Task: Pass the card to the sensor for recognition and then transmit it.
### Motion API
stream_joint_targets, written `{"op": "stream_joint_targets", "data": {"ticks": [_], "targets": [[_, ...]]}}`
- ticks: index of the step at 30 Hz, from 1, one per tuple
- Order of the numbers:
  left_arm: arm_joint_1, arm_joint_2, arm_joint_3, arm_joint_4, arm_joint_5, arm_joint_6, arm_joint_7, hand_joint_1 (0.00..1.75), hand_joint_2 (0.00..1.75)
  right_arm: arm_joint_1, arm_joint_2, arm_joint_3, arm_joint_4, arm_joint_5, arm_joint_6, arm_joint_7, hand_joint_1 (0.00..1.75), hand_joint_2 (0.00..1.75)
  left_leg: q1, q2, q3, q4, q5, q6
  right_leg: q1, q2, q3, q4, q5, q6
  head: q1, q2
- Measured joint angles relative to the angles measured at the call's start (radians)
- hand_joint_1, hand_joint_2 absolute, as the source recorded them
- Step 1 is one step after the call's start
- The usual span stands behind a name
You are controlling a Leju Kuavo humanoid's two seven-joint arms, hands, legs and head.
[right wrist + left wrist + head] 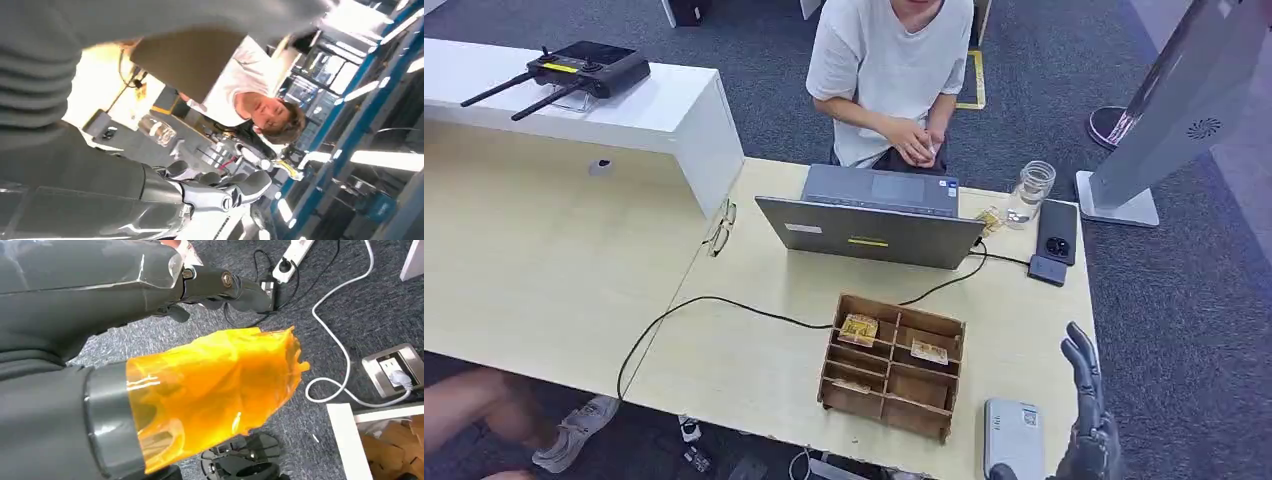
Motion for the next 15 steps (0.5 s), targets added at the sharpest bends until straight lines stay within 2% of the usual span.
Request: {"op": "stream_joint_targets", "data": {"ticks": [4, 10, 12, 14, 15], "targets": [[0.000, 0.000, 0.001, 0.000, -0.002, 0.000, 0.000, 0.00, 0.00, -0.002, -0.015, 0.029, 0.032, 0.047, -0.021, 0.050, 0.00, 1.75, 0.000, 0.000, 0.000, 0.000, 0.000, 0.000, 0.000, 0.000, 0.000, 0.000, 0.000, 0.000, 0.000, 0.000], [0.000, 0.000, 0.001, 0.000, -0.002, 0.000, 0.000, 0.00, 0.00, -0.003, -0.016, 0.030, 0.034, 0.048, -0.022, 0.053, 0.00, 1.75, 0.000, 0.000, 0.000, 0.000, 0.000, 0.000, 0.000, 0.000, 0.000, 0.000, 0.000, 0.000, 0.000, 0.000], [0.000, 0.000, 0.001, 0.000, -0.005, 0.000, 0.000, 0.00, 0.00, -0.007, -0.023, 0.045, 0.052, 0.071, -0.029, 0.076, 0.00, 1.75, 0.000, 0.000, 0.000, 0.000, 0.000, 0.000, 0.000, 0.000, 0.000, 0.000, 0.000, 0.000, 0.000, 0.000], [-0.001, 0.000, 0.001, 0.000, -0.010, -0.002, 0.002, 0.00, 0.00, -0.018, -0.036, 0.074, 0.093, 0.119, -0.035, 0.126, 0.00, 1.75, 0.000, 0.000, 0.000, 0.000, 0.000, 0.000, 0.000, 0.000, 0.000, 0.000, 0.000, 0.000, 0.000, 0.000], [-0.001, 0.000, 0.001, 0.000, -0.018, -0.003, 0.006, 0.00, 0.00, -0.029, -0.043, 0.092, 0.121, 0.172, -0.036, 0.174, 0.00, 1.75, 0.000, 0.000, 0.000, 0.000, 0.000, 0.000, 0.000, 0.000, 0.000, 0.000, 0.000, 0.000, 0.000, 0.000]]}}
